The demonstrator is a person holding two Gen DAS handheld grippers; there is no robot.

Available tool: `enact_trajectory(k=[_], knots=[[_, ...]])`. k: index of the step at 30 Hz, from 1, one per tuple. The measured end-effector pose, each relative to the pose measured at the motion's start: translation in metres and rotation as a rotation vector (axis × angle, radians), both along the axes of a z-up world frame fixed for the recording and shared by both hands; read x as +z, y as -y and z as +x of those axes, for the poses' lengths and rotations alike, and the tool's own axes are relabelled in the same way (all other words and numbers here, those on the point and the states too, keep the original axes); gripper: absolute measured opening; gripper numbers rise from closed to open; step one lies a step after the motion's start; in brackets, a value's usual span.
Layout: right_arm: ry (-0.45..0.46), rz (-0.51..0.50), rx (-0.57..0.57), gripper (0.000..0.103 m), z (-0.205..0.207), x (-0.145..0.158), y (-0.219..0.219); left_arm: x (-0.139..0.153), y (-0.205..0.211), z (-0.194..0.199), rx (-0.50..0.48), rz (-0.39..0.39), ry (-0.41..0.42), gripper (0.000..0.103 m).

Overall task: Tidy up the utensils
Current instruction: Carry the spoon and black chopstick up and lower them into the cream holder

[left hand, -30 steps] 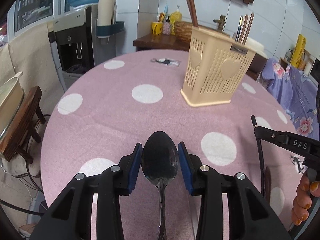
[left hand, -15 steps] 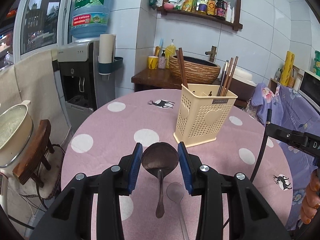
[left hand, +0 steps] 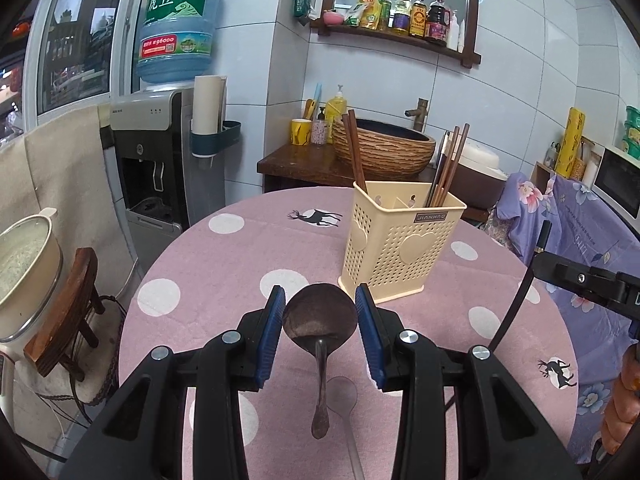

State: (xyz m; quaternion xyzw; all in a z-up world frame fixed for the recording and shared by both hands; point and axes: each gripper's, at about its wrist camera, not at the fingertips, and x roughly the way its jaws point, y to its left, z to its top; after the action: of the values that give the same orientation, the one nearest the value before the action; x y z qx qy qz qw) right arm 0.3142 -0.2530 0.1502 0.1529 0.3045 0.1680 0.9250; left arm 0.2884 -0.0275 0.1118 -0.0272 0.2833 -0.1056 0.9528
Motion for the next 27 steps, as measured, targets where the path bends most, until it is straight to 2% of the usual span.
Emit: enact_trajectory(k=[14,18,23,27], knots=[[0.036,-0.015,0.005,0.008,0.015,0.032,0.006,0.022,0.015,0.017,-0.039,-0.036,0.029,0.037],[0.085,-0.022,-0.025,0.008,0.025,0.062,0.016,0.046,0.019,0.031,-0.047,-0.071,0.053,0.037],[0.161,-0.004,-0.074,0.008,0.044,0.11,0.032,0.1,0.031,0.05,-0.064,-0.116,0.143,0.037],[0.248,-0.002,-0.147,0.008,0.06,0.15,0.045,0.131,0.041,0.075,-0.068,-0.181,0.164,0.037]])
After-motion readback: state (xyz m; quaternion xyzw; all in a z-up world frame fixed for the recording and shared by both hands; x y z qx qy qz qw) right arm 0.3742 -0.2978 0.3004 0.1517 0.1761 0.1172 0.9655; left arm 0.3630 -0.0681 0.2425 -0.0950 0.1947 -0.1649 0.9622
